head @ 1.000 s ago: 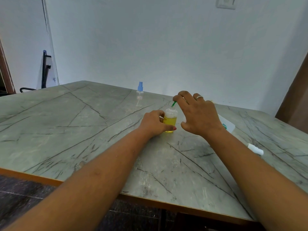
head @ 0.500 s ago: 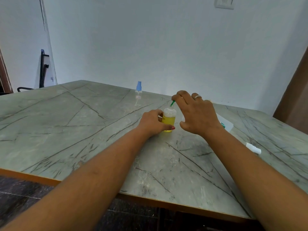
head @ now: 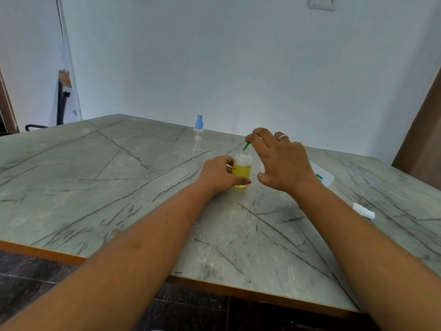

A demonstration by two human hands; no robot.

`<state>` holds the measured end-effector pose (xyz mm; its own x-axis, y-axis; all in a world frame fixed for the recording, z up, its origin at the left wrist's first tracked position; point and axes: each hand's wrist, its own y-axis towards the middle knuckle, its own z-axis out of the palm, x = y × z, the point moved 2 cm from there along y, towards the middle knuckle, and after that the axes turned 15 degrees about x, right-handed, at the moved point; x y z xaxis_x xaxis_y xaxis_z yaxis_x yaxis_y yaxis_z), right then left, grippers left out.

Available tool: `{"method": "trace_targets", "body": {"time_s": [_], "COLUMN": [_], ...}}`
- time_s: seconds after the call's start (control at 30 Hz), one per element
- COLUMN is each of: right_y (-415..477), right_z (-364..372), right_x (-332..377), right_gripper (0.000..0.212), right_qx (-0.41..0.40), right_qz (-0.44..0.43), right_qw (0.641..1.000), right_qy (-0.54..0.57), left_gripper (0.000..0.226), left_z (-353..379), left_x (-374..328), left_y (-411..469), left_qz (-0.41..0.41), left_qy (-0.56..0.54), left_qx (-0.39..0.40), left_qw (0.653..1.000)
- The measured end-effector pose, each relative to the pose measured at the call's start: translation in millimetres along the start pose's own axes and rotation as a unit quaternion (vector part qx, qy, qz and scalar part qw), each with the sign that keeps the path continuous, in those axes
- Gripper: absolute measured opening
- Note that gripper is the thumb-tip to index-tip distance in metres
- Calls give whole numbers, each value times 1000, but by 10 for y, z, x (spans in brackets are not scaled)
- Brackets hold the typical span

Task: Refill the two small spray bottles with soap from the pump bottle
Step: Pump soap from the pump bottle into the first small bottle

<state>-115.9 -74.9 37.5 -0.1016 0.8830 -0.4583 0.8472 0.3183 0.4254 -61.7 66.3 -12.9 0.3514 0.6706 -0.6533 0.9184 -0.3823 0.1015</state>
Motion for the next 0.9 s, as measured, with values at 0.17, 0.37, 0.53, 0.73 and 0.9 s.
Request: {"method": "trace_targets", "body": {"time_s": [0.17,0.37,0.53,0.73,0.9], "right_y": [31,-23,-30,8,3], "right_z": [-33,-9,-8,-26,-3], "right_x": [25,11,6,12,5], "right_gripper": [68,72,77,71,71], "right_qx": [4,3,6,7,-4], "right_qz": [10,1,9,18,8], "right_qw": [1000,1000,1000,1000,1000], "right_qy": [11,-8,-7,12,6], "left_gripper": [72,71,73,72,73], "left_z": [-3,-7,-10,-12,-10], "left_x": [-15,-33,-52,-92,-73], "left_y": [-15,-27,-56,-86,-71], "left_qz": [4,3,0,1,2], "left_qy": [-1,4,7,3,2], "left_qx": [-1,-3,-13,-12,-10], "left_qw": [1000,1000,1000,1000,1000]}}
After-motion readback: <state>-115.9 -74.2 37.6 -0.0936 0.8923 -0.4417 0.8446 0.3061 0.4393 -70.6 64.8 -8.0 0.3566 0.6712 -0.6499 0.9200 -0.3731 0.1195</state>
